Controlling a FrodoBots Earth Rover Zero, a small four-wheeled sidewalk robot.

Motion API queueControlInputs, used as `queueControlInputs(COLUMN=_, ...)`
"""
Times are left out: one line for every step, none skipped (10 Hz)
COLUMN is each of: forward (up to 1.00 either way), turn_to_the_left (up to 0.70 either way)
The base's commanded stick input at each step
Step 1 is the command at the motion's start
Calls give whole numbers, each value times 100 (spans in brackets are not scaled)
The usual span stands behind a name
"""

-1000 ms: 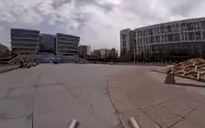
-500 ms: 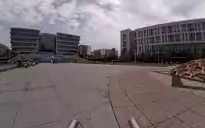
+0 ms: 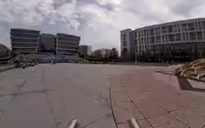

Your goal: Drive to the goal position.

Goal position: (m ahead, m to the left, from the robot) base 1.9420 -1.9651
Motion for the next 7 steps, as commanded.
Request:
queueControlInputs(forward=70, turn_to_the_left=0)
queueControlInputs(forward=70, turn_to_the_left=0)
queueControlInputs(forward=70, turn_to_the_left=0)
queueControlInputs(forward=70, turn_to_the_left=0)
queueControlInputs(forward=70, turn_to_the_left=0)
queueControlInputs(forward=70, turn_to_the_left=0)
queueControlInputs(forward=70, turn_to_the_left=0)
